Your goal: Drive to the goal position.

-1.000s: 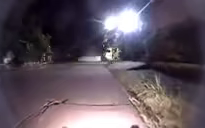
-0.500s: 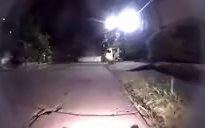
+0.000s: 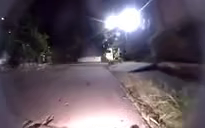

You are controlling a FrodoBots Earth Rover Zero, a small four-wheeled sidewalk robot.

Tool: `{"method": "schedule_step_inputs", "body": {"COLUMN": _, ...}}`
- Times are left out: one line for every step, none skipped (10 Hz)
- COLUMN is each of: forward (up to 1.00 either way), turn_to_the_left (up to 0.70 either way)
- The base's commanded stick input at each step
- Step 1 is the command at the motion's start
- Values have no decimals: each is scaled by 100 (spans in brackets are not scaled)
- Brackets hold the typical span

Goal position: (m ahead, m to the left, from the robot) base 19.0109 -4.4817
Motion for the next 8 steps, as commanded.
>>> {"method": "schedule_step_inputs", "body": {"forward": 60, "turn_to_the_left": 0}}
{"method": "schedule_step_inputs", "body": {"forward": 60, "turn_to_the_left": 0}}
{"method": "schedule_step_inputs", "body": {"forward": 60, "turn_to_the_left": 0}}
{"method": "schedule_step_inputs", "body": {"forward": 60, "turn_to_the_left": 0}}
{"method": "schedule_step_inputs", "body": {"forward": 60, "turn_to_the_left": 0}}
{"method": "schedule_step_inputs", "body": {"forward": 60, "turn_to_the_left": 0}}
{"method": "schedule_step_inputs", "body": {"forward": 60, "turn_to_the_left": 0}}
{"method": "schedule_step_inputs", "body": {"forward": 60, "turn_to_the_left": 0}}
